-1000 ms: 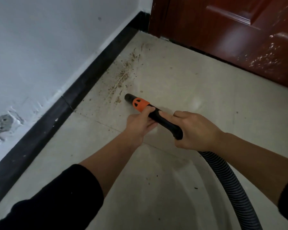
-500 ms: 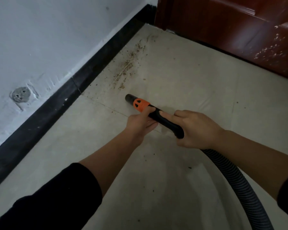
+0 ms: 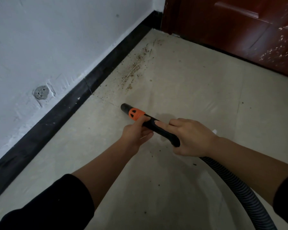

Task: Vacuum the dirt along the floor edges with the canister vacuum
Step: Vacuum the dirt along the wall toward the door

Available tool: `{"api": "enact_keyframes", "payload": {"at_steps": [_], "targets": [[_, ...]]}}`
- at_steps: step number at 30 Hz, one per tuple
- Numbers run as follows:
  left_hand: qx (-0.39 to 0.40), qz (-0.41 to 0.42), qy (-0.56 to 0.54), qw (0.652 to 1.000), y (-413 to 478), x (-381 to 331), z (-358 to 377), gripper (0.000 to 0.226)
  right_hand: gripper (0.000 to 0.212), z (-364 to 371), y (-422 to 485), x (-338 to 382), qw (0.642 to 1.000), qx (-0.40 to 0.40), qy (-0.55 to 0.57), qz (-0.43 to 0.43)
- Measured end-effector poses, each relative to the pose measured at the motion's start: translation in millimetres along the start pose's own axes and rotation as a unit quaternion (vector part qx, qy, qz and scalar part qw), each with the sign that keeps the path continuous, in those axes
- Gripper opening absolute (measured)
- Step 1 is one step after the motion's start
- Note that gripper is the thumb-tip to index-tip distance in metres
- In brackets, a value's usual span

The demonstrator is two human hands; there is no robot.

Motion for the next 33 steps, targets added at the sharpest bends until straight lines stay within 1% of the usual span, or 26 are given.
{"api": "enact_keyframes", "payload": {"at_steps": [5, 9, 13, 15, 18, 21, 24, 26, 27, 29, 33], "targets": [[-0.005, -0.002, 0.007, 1.0, -6, 5, -10, 0.022, 0.093, 4, -1, 8, 1.0, -0.002, -0.001, -0.003], [-0.008, 0.003, 0.008, 1.0, -8, 6, -15, 0.018, 0.092, 5, -1, 16, 1.0, 0.008, 0.001, 0.003], [-0.016, 0.011, 0.005, 1.0, -9, 6, -24, 0.017, 0.091, 6, 6, 23, 1.0, -0.001, 0.001, 0.001], [-0.019, 0.01, 0.006, 1.0, -9, 5, -31, 0.019, 0.092, 8, 10, 27, 1.0, -0.001, 0.003, -0.002], [-0.021, 0.003, 0.001, 1.0, -9, 4, -42, 0.03, 0.09, 6, 16, 38, 1.0, 0.002, 0.0, -0.018], [-0.025, 0.0, -0.005, 1.0, -8, 2, -48, 0.031, 0.089, 5, 22, 44, 1.0, 0.001, 0.002, -0.025], [-0.027, -0.005, -0.011, 1.0, -4, 0, -48, 0.029, 0.091, 6, 26, 42, 1.0, 0.006, 0.002, -0.011], [-0.017, -0.008, -0.012, 1.0, -3, -3, -44, 0.019, 0.091, 6, 25, 40, 1.0, 0.007, 0.001, -0.003], [-0.008, -0.007, -0.011, 1.0, -3, -4, -40, 0.019, 0.091, 5, 25, 37, 1.0, 0.005, -0.001, 0.002], [-0.001, 0.0, -0.005, 1.0, -2, -7, -32, 0.026, 0.092, 1, 23, 31, 1.0, 0.002, -0.001, 0.017], [-0.007, 0.006, 0.014, 1.0, 0, -10, -22, 0.022, 0.091, -2, 19, 23, 0.999, 0.007, 0.005, 0.041]]}}
Point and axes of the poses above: each hand's wrist, its own y-axis towards the middle knuckle, its own z-axis out of the palm, x = y × z, the point moved 7 cm from there along y, towards the middle knuckle, and after that the axes turned 5 degrees about y, right-handed, at the moved point
